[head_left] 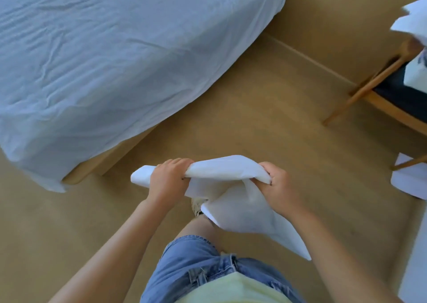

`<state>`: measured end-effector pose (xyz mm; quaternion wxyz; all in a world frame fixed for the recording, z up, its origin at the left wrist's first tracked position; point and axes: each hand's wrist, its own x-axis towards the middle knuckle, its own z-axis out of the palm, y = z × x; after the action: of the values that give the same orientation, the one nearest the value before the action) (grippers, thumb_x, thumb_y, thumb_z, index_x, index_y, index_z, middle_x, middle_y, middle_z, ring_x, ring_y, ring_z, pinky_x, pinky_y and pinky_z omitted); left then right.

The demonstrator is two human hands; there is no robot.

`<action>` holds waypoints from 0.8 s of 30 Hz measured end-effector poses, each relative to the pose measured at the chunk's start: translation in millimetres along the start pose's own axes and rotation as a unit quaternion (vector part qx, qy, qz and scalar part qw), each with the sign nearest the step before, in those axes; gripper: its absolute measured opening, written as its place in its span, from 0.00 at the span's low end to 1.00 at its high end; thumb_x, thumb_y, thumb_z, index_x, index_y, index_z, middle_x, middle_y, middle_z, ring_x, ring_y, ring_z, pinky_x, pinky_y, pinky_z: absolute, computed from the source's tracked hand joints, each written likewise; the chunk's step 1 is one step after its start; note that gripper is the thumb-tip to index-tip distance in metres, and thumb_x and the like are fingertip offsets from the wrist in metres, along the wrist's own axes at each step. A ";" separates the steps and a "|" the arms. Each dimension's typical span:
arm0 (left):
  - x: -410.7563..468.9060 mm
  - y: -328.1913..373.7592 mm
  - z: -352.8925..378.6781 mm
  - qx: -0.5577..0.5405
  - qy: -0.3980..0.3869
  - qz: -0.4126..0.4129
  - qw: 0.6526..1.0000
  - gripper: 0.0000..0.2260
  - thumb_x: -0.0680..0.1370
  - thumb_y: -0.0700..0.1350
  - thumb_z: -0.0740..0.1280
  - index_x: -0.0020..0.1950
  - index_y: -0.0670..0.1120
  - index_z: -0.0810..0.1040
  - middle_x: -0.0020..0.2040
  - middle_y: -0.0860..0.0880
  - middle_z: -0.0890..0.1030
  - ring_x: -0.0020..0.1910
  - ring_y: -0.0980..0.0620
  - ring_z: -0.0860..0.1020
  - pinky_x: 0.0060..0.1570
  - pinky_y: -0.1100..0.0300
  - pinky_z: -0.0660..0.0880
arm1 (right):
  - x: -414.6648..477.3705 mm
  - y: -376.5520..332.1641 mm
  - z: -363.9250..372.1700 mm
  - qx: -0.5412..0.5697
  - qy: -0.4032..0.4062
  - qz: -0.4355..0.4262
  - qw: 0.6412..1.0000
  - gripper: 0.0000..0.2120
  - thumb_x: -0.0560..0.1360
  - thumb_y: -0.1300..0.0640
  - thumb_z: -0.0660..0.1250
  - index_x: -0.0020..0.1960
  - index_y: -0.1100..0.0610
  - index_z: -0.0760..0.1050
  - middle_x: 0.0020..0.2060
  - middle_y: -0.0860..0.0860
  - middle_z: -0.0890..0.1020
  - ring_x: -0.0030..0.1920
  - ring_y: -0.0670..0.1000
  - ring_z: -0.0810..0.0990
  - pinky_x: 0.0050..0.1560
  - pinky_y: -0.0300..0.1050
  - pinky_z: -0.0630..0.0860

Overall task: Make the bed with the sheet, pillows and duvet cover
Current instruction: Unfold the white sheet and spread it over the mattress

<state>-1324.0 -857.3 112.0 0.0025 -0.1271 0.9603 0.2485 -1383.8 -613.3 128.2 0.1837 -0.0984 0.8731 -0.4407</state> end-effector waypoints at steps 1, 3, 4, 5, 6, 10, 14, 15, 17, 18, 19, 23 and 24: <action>30.8 4.5 0.6 -0.001 0.007 -0.002 1.000 0.12 0.73 0.37 0.65 0.52 0.48 0.81 0.48 0.50 0.82 0.47 0.46 0.76 0.41 0.56 0.66 | 29.1 -2.6 -9.0 -0.009 0.007 -0.005 1.000 0.02 0.73 0.51 0.67 0.43 0.48 0.75 0.36 0.40 0.79 0.36 0.44 0.75 0.34 0.36 0.69; 95.7 11.0 2.0 -0.007 0.020 -0.005 1.000 0.11 0.73 0.38 0.65 0.52 0.50 0.81 0.48 0.51 0.82 0.48 0.47 0.76 0.43 0.55 0.69 | 88.9 -6.9 -25.9 -0.025 0.023 -0.010 0.999 0.03 0.74 0.50 0.67 0.43 0.48 0.75 0.35 0.42 0.79 0.36 0.44 0.75 0.34 0.38 0.69; 129.6 13.1 2.5 -0.011 0.027 -0.008 1.000 0.11 0.74 0.38 0.66 0.53 0.50 0.81 0.49 0.51 0.82 0.48 0.48 0.77 0.45 0.55 0.69 | 119.7 -9.6 -33.5 -0.035 0.028 -0.012 0.999 0.03 0.74 0.51 0.66 0.43 0.50 0.75 0.34 0.44 0.79 0.35 0.44 0.75 0.33 0.39 0.69; 163.3 14.8 2.4 -0.014 0.031 -0.006 0.999 0.11 0.74 0.39 0.66 0.53 0.51 0.81 0.49 0.52 0.82 0.48 0.48 0.77 0.46 0.55 0.69 | 150.3 -13.1 -40.8 -0.043 0.029 -0.016 0.999 0.04 0.75 0.52 0.66 0.43 0.51 0.75 0.33 0.45 0.78 0.34 0.44 0.74 0.32 0.38 0.67; 198.2 16.6 1.4 -0.012 0.031 -0.001 0.999 0.11 0.74 0.40 0.66 0.54 0.51 0.80 0.50 0.52 0.82 0.49 0.48 0.77 0.46 0.55 0.69 | 181.2 -17.5 -48.3 -0.046 0.030 -0.019 0.998 0.05 0.75 0.53 0.66 0.42 0.53 0.75 0.31 0.46 0.77 0.32 0.43 0.72 0.31 0.36 0.65; 334.1 31.4 -14.6 -0.003 0.038 0.026 0.999 0.11 0.75 0.40 0.66 0.55 0.51 0.80 0.51 0.51 0.82 0.51 0.48 0.77 0.49 0.56 0.67 | 295.8 -43.5 -83.7 -0.048 0.041 -0.017 0.998 0.08 0.76 0.56 0.65 0.41 0.59 0.73 0.28 0.48 0.74 0.28 0.44 0.68 0.29 0.37 0.63; 456.8 53.0 -33.6 0.027 0.038 0.077 0.996 0.12 0.74 0.39 0.67 0.56 0.48 0.81 0.51 0.49 0.83 0.52 0.45 0.78 0.49 0.56 0.65 | 398.5 -64.9 -123.2 -0.021 0.071 -0.010 0.997 0.07 0.76 0.58 0.64 0.40 0.59 0.73 0.30 0.52 0.76 0.30 0.45 0.70 0.29 0.36 0.64; 487.0 57.4 -37.1 0.040 0.034 0.097 0.994 0.13 0.74 0.38 0.67 0.56 0.47 0.81 0.51 0.48 0.83 0.52 0.45 0.78 0.49 0.57 0.65 | 424.4 -69.0 -131.7 -0.014 0.083 -0.009 0.996 0.08 0.76 0.58 0.64 0.39 0.57 0.72 0.29 0.49 0.75 0.29 0.43 0.69 0.29 0.35 0.65; 549.8 65.4 -42.3 0.060 0.026 0.127 0.990 0.13 0.74 0.39 0.67 0.57 0.48 0.80 0.52 0.49 0.83 0.53 0.45 0.78 0.49 0.57 0.65 | 478.4 -73.2 -147.4 -0.003 0.100 -0.007 0.995 0.10 0.76 0.56 0.64 0.36 0.55 0.70 0.27 0.47 0.73 0.28 0.42 0.69 0.28 0.34 0.64; 582.6 69.0 -42.9 0.072 0.023 0.140 0.987 0.13 0.74 0.40 0.67 0.58 0.48 0.80 0.52 0.49 0.83 0.53 0.46 0.78 0.50 0.57 0.65 | 507.2 -73.0 -155.1 -0.002 0.103 -0.004 0.995 0.10 0.76 0.54 0.64 0.37 0.54 0.70 0.27 0.47 0.73 0.29 0.42 0.70 0.29 0.34 0.65; 615.8 72.8 -43.1 0.086 0.019 0.148 0.985 0.13 0.75 0.40 0.67 0.58 0.49 0.80 0.52 0.50 0.82 0.53 0.46 0.78 0.50 0.57 0.65 | 537.2 -72.0 -163.2 -0.005 0.103 -0.002 0.995 0.10 0.76 0.52 0.64 0.37 0.54 0.71 0.28 0.47 0.74 0.29 0.43 0.70 0.30 0.36 0.66; 745.9 90.2 -40.9 0.119 0.009 0.144 0.982 0.12 0.75 0.42 0.65 0.57 0.50 0.78 0.50 0.51 0.82 0.53 0.47 0.77 0.47 0.59 0.62 | 665.7 -75.2 -198.6 0.004 0.112 -0.014 0.994 0.14 0.77 0.51 0.64 0.36 0.56 0.69 0.28 0.48 0.73 0.28 0.42 0.69 0.29 0.35 0.64; 775.8 95.2 -43.3 0.121 0.005 0.131 0.984 0.12 0.75 0.43 0.64 0.57 0.50 0.78 0.51 0.51 0.81 0.53 0.48 0.77 0.47 0.59 0.62 | 698.0 -80.0 -207.5 0.007 0.112 -0.018 0.994 0.14 0.77 0.52 0.64 0.34 0.55 0.68 0.27 0.47 0.72 0.28 0.41 0.69 0.28 0.34 0.65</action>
<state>-2095.5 -986.1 142.6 -0.0197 0.0000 0.9915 0.1284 -2105.0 -741.4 142.3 0.0778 -0.0628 0.8833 -0.4581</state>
